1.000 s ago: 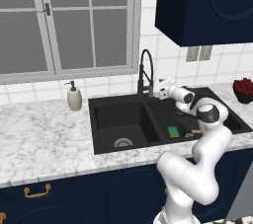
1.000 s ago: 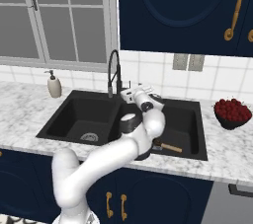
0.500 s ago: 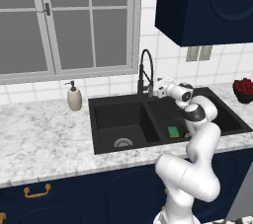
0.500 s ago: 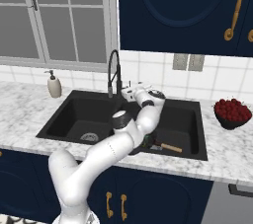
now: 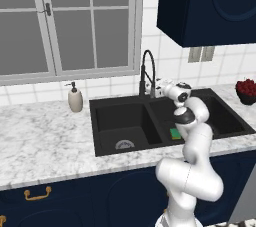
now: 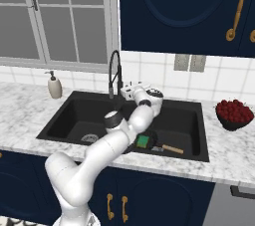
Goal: Pick the pan and sponge and place them into the sink. Then turn on the water.
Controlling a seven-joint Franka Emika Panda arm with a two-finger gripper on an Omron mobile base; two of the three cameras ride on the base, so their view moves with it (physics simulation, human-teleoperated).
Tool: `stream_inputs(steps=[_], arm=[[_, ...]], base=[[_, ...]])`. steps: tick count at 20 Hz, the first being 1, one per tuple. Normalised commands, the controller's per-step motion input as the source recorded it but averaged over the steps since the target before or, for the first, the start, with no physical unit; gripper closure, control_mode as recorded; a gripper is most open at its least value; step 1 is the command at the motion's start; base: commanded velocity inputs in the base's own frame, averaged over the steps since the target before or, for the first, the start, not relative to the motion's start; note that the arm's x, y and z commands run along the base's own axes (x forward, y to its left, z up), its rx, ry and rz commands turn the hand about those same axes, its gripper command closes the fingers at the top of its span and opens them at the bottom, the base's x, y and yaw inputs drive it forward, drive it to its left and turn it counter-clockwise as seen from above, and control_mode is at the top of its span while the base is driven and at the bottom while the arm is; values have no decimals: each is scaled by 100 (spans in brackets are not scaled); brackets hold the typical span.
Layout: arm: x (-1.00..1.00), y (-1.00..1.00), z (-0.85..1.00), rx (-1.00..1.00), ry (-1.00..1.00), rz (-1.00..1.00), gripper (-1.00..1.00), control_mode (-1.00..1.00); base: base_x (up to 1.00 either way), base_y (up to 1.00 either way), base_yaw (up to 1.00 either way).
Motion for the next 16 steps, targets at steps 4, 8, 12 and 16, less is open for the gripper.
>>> stream_inputs(steps=[4,8,12,16], arm=[[38,-33,-35,0,0,1,-100,-100],[36,-32,-24,0,0,0,-100,-100],[29,-31,-28,0,0,0,-100,-100],[12,-49,-19,0,0,0,-100,-100]], base=[[0,0,0],[0,0,0],[0,0,0],[0,0,0]])
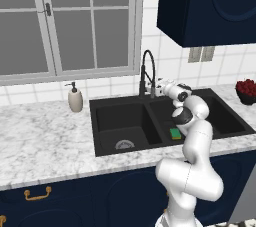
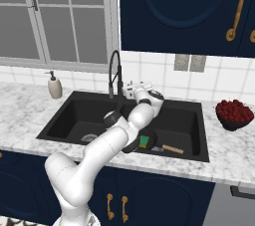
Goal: Pick the pan and sponge and place them into the sink. Then turn on the water.
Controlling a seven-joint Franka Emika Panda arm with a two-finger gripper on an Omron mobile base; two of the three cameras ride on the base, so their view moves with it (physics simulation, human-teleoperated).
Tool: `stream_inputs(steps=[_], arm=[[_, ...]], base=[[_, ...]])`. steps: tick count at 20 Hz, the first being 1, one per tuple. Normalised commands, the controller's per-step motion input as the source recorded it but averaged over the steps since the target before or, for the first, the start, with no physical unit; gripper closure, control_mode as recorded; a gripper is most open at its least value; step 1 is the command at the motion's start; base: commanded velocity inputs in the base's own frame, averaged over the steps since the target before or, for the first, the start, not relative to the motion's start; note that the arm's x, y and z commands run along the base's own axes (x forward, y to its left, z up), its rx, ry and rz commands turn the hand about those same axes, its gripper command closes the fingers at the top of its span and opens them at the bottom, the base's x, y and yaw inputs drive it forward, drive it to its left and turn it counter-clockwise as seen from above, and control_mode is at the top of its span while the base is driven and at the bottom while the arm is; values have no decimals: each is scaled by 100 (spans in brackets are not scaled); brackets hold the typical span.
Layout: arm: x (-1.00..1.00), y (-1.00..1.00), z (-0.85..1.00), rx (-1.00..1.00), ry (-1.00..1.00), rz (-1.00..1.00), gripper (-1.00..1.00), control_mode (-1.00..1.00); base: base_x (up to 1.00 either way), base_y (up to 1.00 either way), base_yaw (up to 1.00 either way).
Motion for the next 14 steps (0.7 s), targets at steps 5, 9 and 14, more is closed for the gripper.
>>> stream_inputs(steps=[5,9,14], arm=[[2,-58,-7,1,0,0,-100,-100],[2,-57,0,0,0,0,-100,-100],[0,-76,0,5,0,0,-100,-100]], base=[[0,0,0],[0,0,0],[0,0,0]])
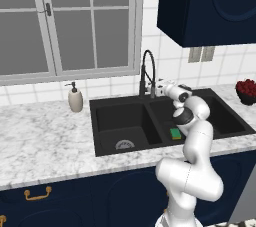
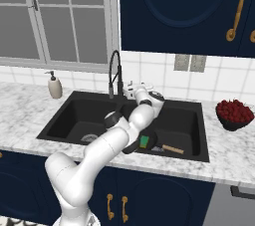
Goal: Pick the pan and sponge and place them into the sink. Then turn on the water.
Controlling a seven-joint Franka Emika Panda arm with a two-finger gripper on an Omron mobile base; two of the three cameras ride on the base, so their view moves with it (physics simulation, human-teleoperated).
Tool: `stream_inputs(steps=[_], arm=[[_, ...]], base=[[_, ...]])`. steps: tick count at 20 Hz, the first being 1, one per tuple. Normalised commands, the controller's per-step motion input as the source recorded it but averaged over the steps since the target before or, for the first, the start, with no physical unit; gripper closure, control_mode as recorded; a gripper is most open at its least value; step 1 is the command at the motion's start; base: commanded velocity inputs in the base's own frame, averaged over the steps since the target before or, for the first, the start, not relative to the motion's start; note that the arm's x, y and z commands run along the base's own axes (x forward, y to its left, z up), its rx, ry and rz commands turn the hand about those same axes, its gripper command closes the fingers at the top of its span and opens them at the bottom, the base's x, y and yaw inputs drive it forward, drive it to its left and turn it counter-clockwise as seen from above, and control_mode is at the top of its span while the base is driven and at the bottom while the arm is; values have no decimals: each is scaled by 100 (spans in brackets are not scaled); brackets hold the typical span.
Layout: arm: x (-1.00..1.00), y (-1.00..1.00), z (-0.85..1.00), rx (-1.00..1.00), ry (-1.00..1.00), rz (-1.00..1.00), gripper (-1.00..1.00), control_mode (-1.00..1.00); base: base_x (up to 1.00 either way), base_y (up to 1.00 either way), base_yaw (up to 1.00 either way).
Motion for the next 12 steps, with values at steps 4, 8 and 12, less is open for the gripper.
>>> stream_inputs(steps=[4,8,12], arm=[[6,-82,1,6,0,0,-100,-100],[4,-84,22,1,2,0,-100,-100],[3,-91,31,0,7,-1,-100,-100]], base=[[0,0,0],[0,0,0],[0,0,0]])
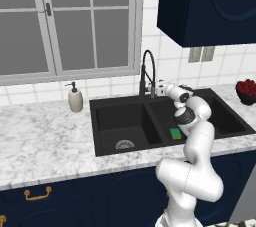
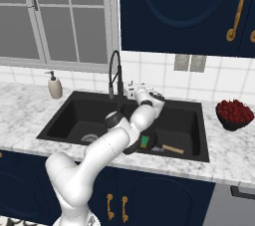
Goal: Pick the pan and sponge and place them into the sink. Then turn on the water.
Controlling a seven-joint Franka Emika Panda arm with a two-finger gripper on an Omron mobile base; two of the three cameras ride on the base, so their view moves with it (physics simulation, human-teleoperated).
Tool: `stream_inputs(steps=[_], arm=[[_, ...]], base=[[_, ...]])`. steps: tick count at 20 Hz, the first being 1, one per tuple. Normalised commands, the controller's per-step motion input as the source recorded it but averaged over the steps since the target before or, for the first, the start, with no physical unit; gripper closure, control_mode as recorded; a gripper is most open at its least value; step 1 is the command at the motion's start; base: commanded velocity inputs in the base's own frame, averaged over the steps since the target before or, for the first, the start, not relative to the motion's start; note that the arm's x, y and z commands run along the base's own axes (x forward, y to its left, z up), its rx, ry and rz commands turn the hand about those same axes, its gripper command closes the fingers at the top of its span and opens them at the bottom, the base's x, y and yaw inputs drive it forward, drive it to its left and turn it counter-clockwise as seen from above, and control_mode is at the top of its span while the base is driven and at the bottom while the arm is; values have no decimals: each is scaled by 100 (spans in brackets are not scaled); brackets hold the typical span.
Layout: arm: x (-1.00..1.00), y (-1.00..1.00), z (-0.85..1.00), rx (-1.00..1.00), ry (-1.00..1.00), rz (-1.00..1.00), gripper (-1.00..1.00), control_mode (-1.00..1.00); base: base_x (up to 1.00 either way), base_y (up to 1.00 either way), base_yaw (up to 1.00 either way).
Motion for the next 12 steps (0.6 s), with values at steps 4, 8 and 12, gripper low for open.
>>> stream_inputs(steps=[4,8,12], arm=[[2,-93,37,0,12,-3,-100,-100],[1,-98,34,2,9,-6,-100,-100],[1,-96,25,4,5,-6,-100,-100]], base=[[0,0,0],[0,0,0],[0,0,0]])
